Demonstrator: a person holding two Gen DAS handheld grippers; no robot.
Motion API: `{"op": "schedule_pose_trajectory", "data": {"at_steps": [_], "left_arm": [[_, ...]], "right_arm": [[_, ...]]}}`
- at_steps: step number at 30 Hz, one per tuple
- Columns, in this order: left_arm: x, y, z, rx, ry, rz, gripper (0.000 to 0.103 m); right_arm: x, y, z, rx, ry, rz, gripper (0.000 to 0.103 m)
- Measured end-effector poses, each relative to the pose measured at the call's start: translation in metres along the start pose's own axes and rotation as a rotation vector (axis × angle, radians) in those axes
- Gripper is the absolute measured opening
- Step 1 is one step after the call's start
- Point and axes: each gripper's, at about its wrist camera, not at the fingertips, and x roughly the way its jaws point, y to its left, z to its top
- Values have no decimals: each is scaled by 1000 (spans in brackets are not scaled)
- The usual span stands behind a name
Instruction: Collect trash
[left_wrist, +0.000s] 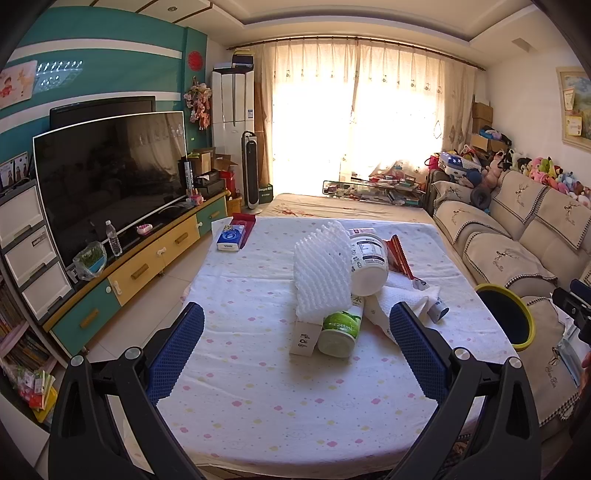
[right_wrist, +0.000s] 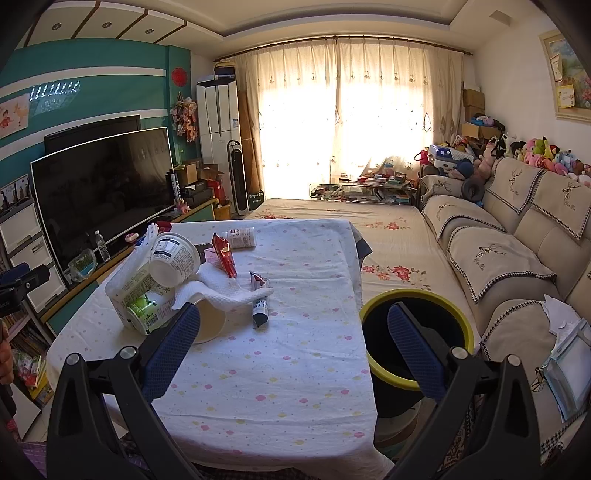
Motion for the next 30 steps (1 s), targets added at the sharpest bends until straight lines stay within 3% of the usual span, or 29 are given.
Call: {"op": "schedule_pose_trajectory", "data": {"at_steps": [30], "left_arm": [[5, -5, 3, 10, 13, -14, 99]], "right_arm": [[9, 0, -8, 2, 21, 0, 97]]}}
